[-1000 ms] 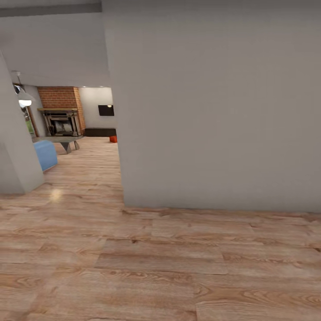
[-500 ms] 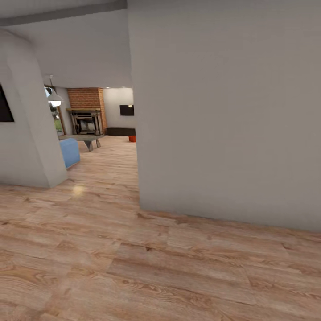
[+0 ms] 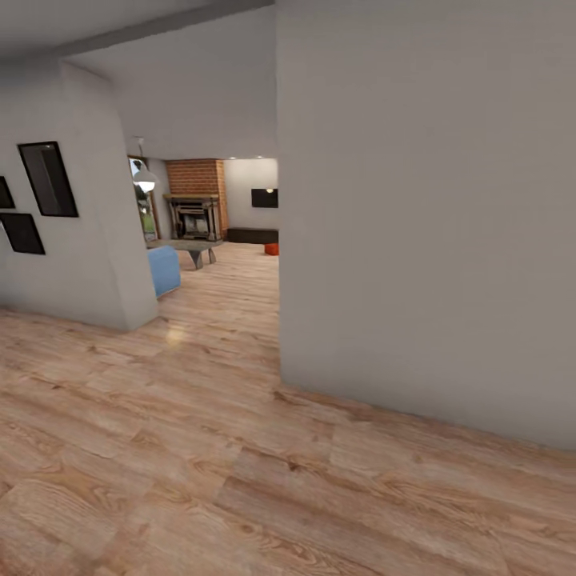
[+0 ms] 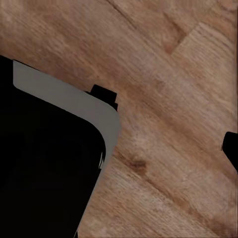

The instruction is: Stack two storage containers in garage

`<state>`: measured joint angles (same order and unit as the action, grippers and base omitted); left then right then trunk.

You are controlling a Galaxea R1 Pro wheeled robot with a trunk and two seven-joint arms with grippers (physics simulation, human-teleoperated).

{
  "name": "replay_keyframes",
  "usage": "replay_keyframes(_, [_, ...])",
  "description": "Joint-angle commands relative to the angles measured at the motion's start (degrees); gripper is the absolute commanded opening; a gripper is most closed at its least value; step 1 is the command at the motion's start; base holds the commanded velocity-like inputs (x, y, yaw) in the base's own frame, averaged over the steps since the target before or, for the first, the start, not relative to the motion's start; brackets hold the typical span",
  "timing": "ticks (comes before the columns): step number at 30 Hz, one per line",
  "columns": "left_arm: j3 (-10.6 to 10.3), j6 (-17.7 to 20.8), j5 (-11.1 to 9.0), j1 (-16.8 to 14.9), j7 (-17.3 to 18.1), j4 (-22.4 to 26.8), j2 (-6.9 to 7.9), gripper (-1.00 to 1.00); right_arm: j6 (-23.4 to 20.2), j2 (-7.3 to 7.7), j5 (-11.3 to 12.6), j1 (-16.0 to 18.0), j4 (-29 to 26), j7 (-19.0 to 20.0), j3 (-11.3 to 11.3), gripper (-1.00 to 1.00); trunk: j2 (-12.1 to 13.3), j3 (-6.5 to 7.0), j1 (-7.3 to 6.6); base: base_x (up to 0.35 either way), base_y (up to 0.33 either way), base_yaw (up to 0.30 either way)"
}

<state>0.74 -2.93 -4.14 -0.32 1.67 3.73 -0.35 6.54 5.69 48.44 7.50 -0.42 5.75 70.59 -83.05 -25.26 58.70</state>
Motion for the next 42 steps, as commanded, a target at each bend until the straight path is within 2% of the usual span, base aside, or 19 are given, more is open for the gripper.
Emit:
replay_keyframes(1, [0.05,-0.14,-0.43,-0.03,0.17,-0.04,0.01,1.00,0.14,0.03,0.61,0.01,-0.02,0.23,0.40,1.00,-0.03,-0.06,0.03,0.321,0.000,0.271])
replay_keyframes(9, [0.05,-0.14,-0.43,-0.03,0.17,-0.04,0.03,1.00,0.09,0.06,0.53,-0.01,-0.02,0.23,0.68,1.00,-0.03,-0.06,0.03,0.321,0.000,0.186])
replay_keyframes(33, [0.05,-0.14,-0.43,-0.03,0.11,-0.04,0.08,1.00,0.07,-0.08,0.38,0.00,-0.02,0.23,0.67,1.00,-0.03,-0.06,0.03,0.321,0.000,0.006])
replay_keyframes(42, [0.05,-0.14,-0.43,-0.03,0.09,-0.04,0.07,1.00,0.23,-0.23,0.34,0.02,-0.02,0.23,0.69,1.00,-0.03,-0.06,0.03,0.321,0.000,0.235])
